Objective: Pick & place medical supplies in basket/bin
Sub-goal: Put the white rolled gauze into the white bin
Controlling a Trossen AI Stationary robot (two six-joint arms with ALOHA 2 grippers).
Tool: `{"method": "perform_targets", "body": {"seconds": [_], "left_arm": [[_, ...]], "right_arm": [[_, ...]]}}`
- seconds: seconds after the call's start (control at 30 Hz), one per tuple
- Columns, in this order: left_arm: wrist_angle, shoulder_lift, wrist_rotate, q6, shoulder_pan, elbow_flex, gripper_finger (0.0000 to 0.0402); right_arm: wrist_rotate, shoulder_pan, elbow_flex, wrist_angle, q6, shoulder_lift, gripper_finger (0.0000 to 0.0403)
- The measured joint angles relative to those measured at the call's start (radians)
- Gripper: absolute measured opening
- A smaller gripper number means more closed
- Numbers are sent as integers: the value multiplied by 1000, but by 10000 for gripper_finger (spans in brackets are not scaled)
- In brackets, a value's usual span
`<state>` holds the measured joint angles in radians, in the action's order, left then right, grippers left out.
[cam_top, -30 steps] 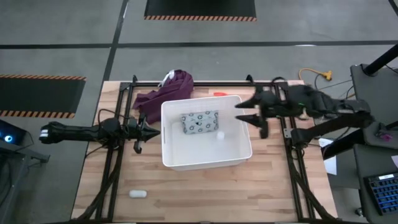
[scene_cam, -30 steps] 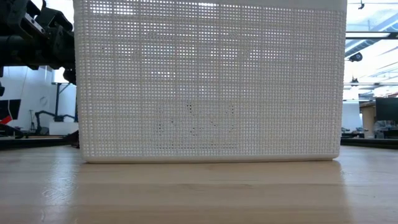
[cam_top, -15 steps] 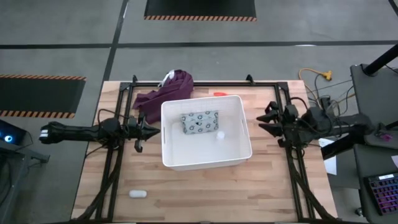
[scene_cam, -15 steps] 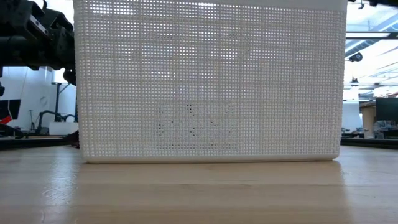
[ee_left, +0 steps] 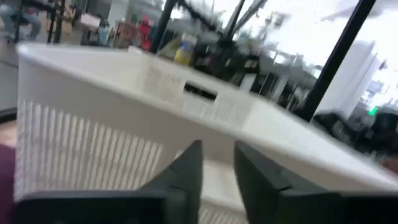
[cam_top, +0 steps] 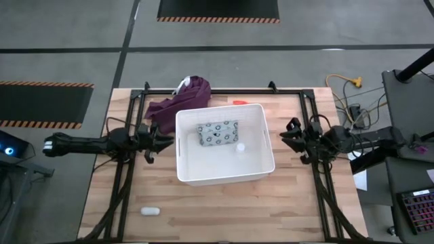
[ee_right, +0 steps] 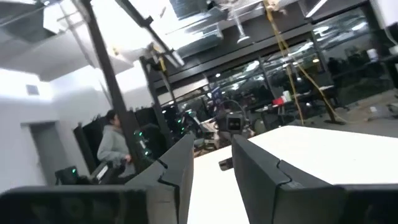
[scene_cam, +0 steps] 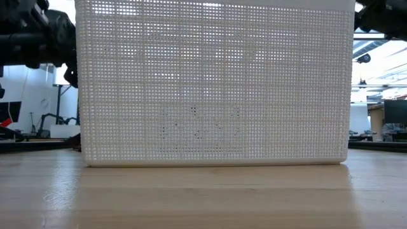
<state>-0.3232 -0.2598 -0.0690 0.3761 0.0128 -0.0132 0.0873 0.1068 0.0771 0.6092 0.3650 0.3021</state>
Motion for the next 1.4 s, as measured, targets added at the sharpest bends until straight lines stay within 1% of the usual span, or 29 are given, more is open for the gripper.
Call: {"method": "perform_targets", "body": {"seconds": [0.13,0.23,0.33,0.4,0.5,0.6,0.63,0.7,0.87,0.93,1.0,1.07,1.1,1.17,1.27,1.33,1.4], "left_arm": [[-134,0,0,4,0,0,148],[-256,0,1,4,0,0,175],[-407,0,2,4,0,-6,183],[-480,0,3,4,0,-32,184],[-498,-5,40,-13,0,-110,185],[-466,-42,146,-95,-1,-226,185],[-435,-59,182,-118,-2,-271,185],[-314,-102,249,-158,-2,-373,185],[207,-239,335,-184,-2,-664,184],[366,-304,366,-184,-7,-774,184],[473,-369,426,-184,-24,-868,184],[539,-431,496,-184,-50,-953,184],[574,-460,515,-184,-66,-991,184],[657,-516,523,-184,-104,-1069,184],[830,-595,521,-182,-158,-1172,184],[934,-648,513,-169,-191,-1224,184],[1022,-697,512,-121,-231,-1256,184]], "right_arm": [[17,0,1,4,31,-1,91],[18,0,8,1,32,-1,84],[18,0,16,3,32,-1,78],[18,0,18,2,32,-1,75],[18,0,19,2,38,-1,72],[18,0,19,1,47,0,70],[18,0,19,1,48,0,70],[18,0,19,1,52,0,71],[18,0,20,0,97,1,72],[18,0,20,-1,100,1,72],[18,0,20,-1,100,1,72],[18,0,20,-1,100,1,72],[18,0,20,-1,100,1,72],[18,0,20,-1,100,1,72],[18,0,20,-1,100,1,73],[18,0,20,-1,99,1,71],[18,0,20,-3,99,1,69]]}}
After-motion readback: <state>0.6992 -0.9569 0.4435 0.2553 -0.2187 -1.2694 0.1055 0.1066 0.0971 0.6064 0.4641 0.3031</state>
